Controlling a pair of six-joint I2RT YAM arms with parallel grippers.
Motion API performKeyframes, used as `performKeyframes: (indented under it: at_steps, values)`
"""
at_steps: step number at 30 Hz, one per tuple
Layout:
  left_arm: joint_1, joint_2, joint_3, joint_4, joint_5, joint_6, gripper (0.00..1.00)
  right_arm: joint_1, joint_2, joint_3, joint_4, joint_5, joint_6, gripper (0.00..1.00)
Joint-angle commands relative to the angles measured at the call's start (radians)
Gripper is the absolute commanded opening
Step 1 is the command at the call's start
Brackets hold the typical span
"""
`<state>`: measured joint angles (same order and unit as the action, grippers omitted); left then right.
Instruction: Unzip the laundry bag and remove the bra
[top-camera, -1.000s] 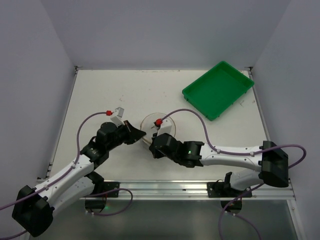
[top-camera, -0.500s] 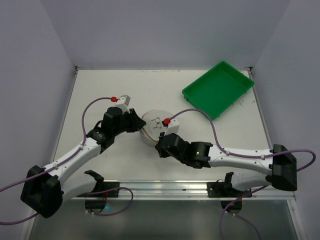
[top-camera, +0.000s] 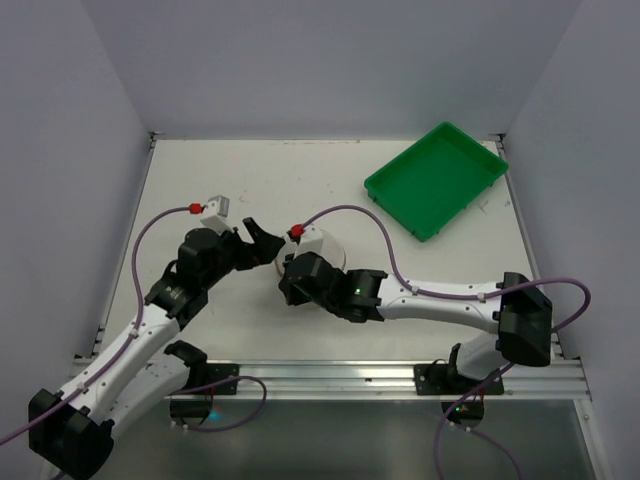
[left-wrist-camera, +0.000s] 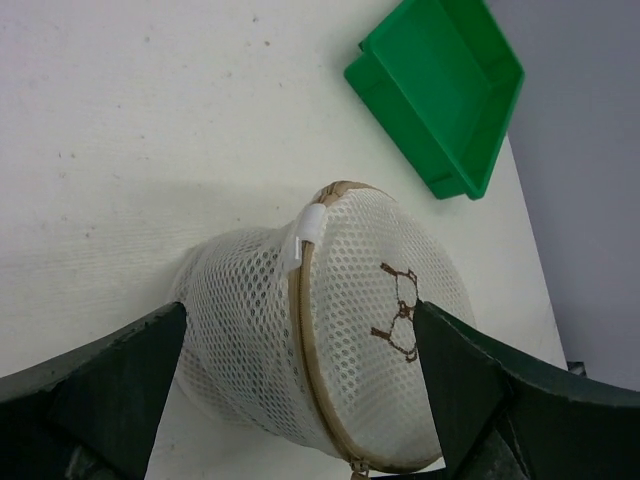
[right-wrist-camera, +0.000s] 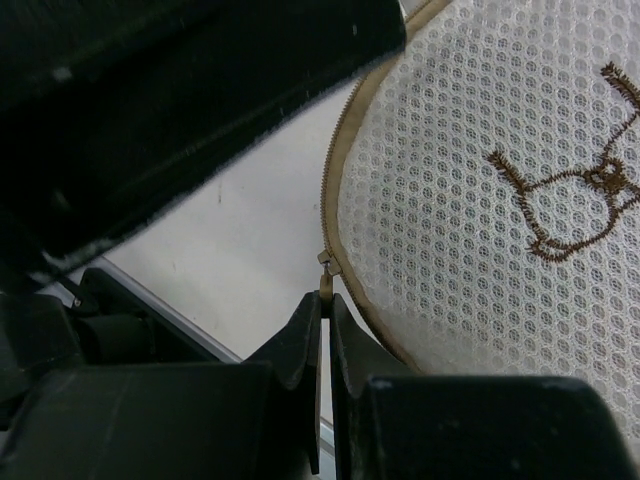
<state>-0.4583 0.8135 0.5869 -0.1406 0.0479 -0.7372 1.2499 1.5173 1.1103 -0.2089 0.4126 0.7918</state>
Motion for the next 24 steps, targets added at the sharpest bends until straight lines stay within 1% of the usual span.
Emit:
performKeyframes:
  at_steps: [1, 2, 5, 6, 8, 9, 11, 12, 14, 15, 20, 23, 24]
  values:
    - [-0.002, -0.007, -0.042, -0.005, 0.058, -0.059, 0.96, -0.017, 0.014, 0.052, 0.046, -0.018, -0.006, 0.00]
    - [-0.006, -0.001, -0.045, 0.002, 0.070, -0.062, 0.94, -0.020, 0.014, 0.051, 0.048, -0.020, -0.003, 0.00]
    - [-0.025, 0.026, -0.065, 0.028, 0.099, -0.070, 0.83, -0.023, 0.001, 0.036, 0.048, -0.014, 0.001, 0.00]
    - [-0.034, 0.035, -0.076, 0.039, 0.116, -0.074, 0.73, -0.023, -0.005, 0.023, 0.046, -0.008, 0.000, 0.00]
    - [-0.037, 0.044, -0.081, 0.059, 0.125, -0.074, 0.62, -0.021, -0.026, 0.008, 0.046, 0.002, -0.006, 0.00]
    - [-0.039, 0.050, -0.076, 0.062, 0.127, -0.071, 0.48, -0.023, -0.035, -0.010, 0.046, 0.017, -0.012, 0.00]
    - [-0.039, 0.055, -0.065, 0.062, 0.119, -0.059, 0.31, -0.024, -0.066, -0.033, 0.033, 0.031, -0.017, 0.00]
    - [-0.039, 0.059, -0.055, 0.062, 0.112, -0.054, 0.15, -0.026, -0.081, -0.062, 0.029, 0.032, -0.013, 0.00]
    - [-0.039, 0.064, -0.039, 0.070, 0.089, -0.025, 0.03, -0.027, -0.123, -0.093, 0.029, 0.025, 0.003, 0.00]
    - [-0.039, 0.081, -0.023, 0.075, 0.087, -0.015, 0.00, -0.027, -0.134, -0.118, 0.029, 0.022, 0.003, 0.00]
    - [-0.036, 0.173, 0.036, 0.113, 0.115, 0.071, 0.00, -0.027, -0.203, -0.176, -0.007, 0.025, 0.000, 0.00]
    - [-0.037, 0.269, 0.112, 0.105, 0.130, 0.139, 0.00, -0.027, -0.255, -0.193, -0.032, 0.034, -0.012, 0.00]
    - [-0.036, 0.326, 0.161, 0.098, 0.130, 0.183, 0.00, -0.027, -0.265, -0.201, -0.030, 0.034, -0.022, 0.00]
